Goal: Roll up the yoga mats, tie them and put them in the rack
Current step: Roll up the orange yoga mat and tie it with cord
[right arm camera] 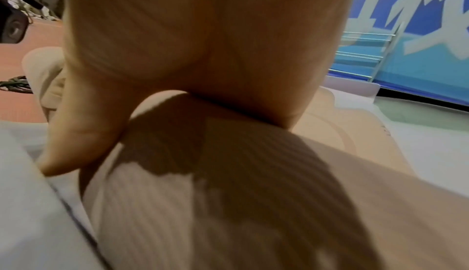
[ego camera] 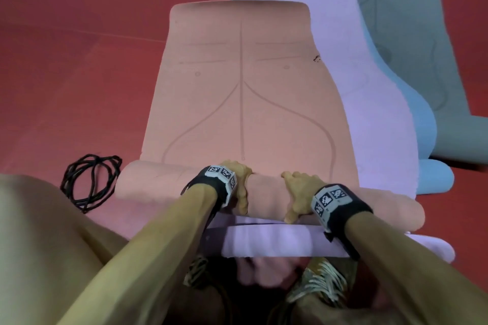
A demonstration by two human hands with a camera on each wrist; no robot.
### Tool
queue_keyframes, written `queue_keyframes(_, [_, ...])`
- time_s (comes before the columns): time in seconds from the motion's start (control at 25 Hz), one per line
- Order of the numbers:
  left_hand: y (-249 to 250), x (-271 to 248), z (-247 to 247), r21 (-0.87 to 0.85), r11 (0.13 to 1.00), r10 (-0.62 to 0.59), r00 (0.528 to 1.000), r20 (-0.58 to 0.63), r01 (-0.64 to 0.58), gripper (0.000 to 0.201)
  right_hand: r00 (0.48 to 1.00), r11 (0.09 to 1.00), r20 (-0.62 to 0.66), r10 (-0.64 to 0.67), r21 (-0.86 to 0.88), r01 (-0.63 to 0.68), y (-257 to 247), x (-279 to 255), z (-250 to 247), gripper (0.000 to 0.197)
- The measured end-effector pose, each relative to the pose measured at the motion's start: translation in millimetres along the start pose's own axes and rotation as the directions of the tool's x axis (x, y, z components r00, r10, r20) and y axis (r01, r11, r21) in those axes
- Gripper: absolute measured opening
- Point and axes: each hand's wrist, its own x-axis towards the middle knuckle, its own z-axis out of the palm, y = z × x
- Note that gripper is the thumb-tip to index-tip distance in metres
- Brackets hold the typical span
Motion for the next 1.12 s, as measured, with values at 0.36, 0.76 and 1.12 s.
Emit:
queue_keyframes(0.36, [-5, -17, 36, 0.118, 0.992, 0.058, 0.981, -0.182, -0.037, 0.108, 0.997, 0.991, 0.076, 0.025, 0.129, -0.035, 2, 9, -14, 0.086])
queue_keyframes(0.76, [-17, -10, 27, 0.076, 0.997, 0.021, 0.980, -0.199, -0.006, 0.090, 0.999, 0.998, 0.027, 0.026, 0.059, -0.028, -2, 10, -9, 0.109])
queue_keyframes(1.12, [-12, -6, 33, 0.164, 0.986, -0.008, 0.979, -0.202, 0.042, 0.105, 0.988, 0.988, -0.147, -0.035, -0.152, 0.013, -13, 1, 2, 0.083])
